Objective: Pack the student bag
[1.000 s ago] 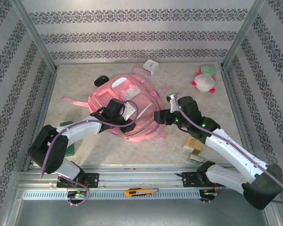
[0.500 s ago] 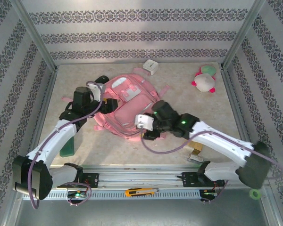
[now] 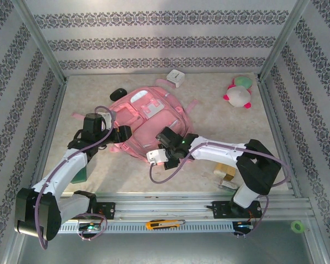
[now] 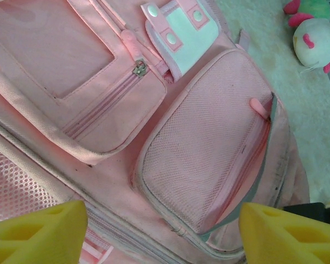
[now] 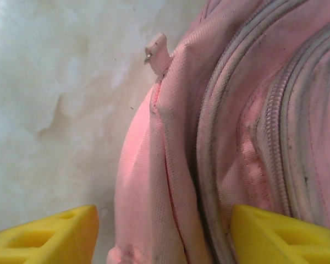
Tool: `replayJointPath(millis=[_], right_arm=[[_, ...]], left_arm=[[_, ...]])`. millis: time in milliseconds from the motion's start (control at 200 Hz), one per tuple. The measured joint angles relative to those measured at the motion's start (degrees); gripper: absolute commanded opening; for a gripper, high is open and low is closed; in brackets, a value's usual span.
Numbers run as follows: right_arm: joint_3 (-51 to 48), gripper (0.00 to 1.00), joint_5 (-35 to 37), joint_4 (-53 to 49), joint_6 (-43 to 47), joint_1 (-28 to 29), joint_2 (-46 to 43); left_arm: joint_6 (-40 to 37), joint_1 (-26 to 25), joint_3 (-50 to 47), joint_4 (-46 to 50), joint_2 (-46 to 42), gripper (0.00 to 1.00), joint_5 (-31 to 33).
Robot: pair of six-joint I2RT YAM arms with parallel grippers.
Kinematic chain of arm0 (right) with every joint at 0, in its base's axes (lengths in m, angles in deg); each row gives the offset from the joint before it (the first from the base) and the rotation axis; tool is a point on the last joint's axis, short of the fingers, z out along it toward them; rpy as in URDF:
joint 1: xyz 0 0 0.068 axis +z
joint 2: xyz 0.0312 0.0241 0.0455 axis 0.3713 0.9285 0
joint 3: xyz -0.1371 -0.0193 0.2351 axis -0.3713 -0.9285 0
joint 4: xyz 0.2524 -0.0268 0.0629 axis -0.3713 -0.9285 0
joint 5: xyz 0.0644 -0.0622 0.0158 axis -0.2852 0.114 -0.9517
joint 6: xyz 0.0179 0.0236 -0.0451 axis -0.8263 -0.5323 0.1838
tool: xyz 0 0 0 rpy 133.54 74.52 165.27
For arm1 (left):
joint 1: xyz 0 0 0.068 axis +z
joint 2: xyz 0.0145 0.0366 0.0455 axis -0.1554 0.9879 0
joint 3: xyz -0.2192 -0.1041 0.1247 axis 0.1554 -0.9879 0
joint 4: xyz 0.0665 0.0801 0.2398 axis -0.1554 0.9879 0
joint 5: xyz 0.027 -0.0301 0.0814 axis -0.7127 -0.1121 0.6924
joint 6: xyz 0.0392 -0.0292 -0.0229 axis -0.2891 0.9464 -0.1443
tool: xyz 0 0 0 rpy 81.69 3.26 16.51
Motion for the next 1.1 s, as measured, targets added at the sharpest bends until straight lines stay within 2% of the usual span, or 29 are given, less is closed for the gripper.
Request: replayJointPath(millis=[105,180,335,405,490,595,804,909,1099], right_arm=[[-0.9,0.67,1.84,2.71,1.53,0.02,1.46],[-1.77,0.56,3.34,4.96,2.45,0.2,2.4],[-3.78,0.11,8.52,12.55,3.72,0.74,3.93],[-4.85,0.02,9.86,15.54,4.07,0.68,3.5],[-5.64,0.0,9.18,15.41,3.93,0.55,1.66],[-5.57,0.0,4.59,11.5,2.49,-1.4,-3.82],[-0.2,0.0,-6.95,-0.57,0.59,-11.1,-14.4],[4.02,0.0,-9.94,-5.33,0.59,-14.23,-14.93],[11.41,0.0,-12.2,-12.33,-1.14,-16.28,-12.96]], left_arm=[[0.55,0.0,-0.52,-0.46,0.0,0.71,-0.55],[0.9,0.0,-0.66,-0.9,0.07,0.71,-0.61],[0.92,0.0,-0.68,-0.9,0.17,0.71,-0.48],[0.92,0.0,-0.9,-0.9,0.22,0.71,-0.07],[1.16,0.0,-1.16,-0.85,0.22,0.7,0.68],[1.62,0.0,-1.86,-1.05,0.24,0.69,0.96],[2.8,0.0,-6.32,-5.44,0.15,0.68,-0.96],[3.56,0.0,-9.51,-10.67,-0.31,0.67,-3.08],[5.84,-0.07,-15.85,-21.94,-1.4,0.65,-5.4]])
